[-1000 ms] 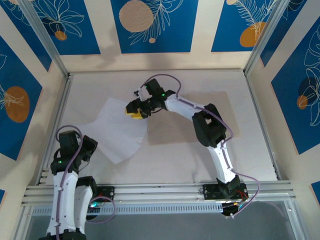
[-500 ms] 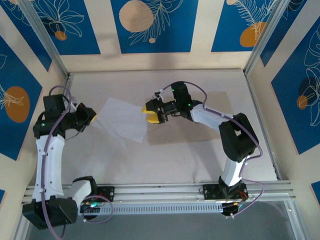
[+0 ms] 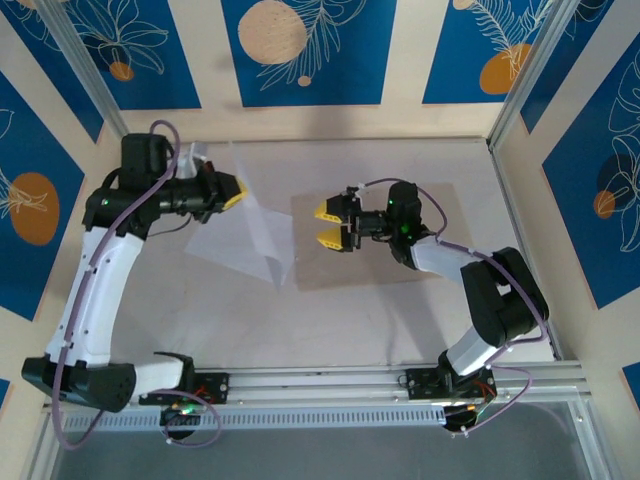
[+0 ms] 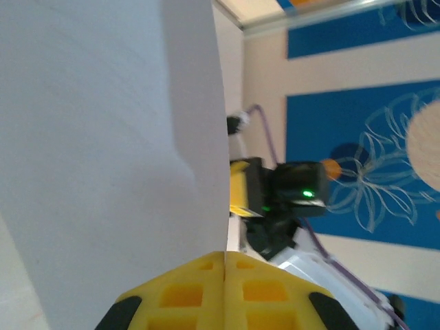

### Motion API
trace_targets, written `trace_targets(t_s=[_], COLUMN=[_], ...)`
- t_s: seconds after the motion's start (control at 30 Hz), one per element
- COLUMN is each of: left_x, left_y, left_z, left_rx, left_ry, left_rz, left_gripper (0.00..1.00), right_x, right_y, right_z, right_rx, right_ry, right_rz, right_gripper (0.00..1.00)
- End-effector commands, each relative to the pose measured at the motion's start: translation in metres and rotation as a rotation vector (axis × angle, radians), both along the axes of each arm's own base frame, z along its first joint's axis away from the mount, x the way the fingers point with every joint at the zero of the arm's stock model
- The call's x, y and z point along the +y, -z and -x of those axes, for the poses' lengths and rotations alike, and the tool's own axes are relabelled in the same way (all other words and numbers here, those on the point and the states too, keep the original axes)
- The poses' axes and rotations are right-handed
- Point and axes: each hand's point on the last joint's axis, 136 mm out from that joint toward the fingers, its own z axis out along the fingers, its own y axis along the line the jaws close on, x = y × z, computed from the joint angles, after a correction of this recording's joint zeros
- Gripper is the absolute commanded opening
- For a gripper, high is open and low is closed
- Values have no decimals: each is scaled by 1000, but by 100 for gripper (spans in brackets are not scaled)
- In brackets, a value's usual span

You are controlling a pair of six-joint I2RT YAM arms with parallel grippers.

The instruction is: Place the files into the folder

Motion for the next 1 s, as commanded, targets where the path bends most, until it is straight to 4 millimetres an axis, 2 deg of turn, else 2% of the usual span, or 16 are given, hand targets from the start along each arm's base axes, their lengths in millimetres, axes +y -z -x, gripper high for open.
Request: trace_targets(t_s=[0.0,0.13,0.27,0.33,0.47,0.63,0.73,0.97], left_x=[-27,-54,-64,-62,-60,-34,-26,-29], left_y=[-48,-75,-81,-74,-46,-20,-14,-8], left_z=[4,12,18,20,27,30,33,38], left_rx=[-78,-103,-80,-65,-11,33,43,53], left_ry=[40,86,88,75,98,70,83,180], left_rz=[91,168,272,283,274,275,279,305], left_gripper=[0,0,0,0,0,0,0,0], right_x=[-9,-13,-16,-17,-19,-24,-30,-33], right_y=[-27,-34,-46,-51,-69,-84,-89,-97], right_z=[0,2,5,6,8,13,14,20], right_rx=[-57,-89,-131,-145,-185,-230,-251,-268], right_ry=[53,83,98,103,100,93,96,82], right_rz=[-100,-130,-156,-171,-225,-260,-261,-265], right_gripper=[80,82,84,84,84,84,84,84])
